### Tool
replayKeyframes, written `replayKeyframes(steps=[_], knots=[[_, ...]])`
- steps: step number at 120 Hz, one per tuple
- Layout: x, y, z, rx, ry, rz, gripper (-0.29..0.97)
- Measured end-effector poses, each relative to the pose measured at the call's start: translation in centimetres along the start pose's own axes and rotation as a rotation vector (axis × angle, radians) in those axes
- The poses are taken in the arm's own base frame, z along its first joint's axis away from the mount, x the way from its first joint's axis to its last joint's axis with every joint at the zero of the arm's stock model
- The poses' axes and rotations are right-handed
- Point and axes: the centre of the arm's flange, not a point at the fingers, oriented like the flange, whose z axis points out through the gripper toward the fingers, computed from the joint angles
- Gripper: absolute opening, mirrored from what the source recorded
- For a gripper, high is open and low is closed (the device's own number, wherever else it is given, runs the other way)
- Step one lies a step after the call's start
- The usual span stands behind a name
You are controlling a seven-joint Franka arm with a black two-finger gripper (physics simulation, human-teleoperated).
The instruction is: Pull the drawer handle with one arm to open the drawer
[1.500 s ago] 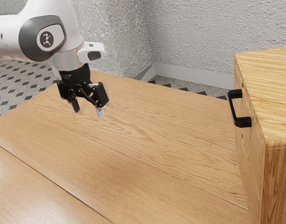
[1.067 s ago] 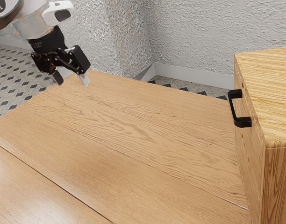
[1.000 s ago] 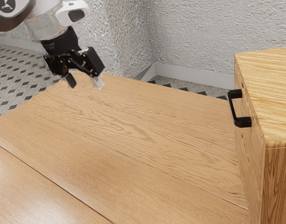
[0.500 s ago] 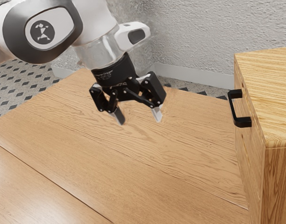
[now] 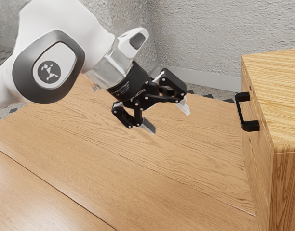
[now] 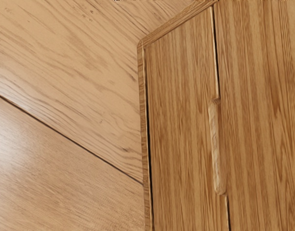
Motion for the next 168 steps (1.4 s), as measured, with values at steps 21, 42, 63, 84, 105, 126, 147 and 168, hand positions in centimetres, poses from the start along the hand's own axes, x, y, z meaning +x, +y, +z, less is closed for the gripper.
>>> replayKeyframes(steps=[21,42,63,84,105,126,147,168], knots=[[-1.5,1.6,0.3,-0.024,-0.01,-0.004,0.68],[-2.5,2.4,0.6,-0.025,-0.023,-0.012,0.68],[-3.1,3.3,1.2,-0.036,-0.021,-0.016,0.68],[-2.0,4.7,1.6,-0.049,-0.008,-0.029,0.68],[-2.3,5.3,2.4,-0.046,-0.015,-0.029,0.68],[-1.9,5.5,2.8,-0.044,-0.014,-0.041,0.68],[-1.4,6.2,3.3,-0.044,-0.015,-0.042,0.68],[-0.8,6.1,4.3,-0.03,-0.02,-0.054,0.68]])
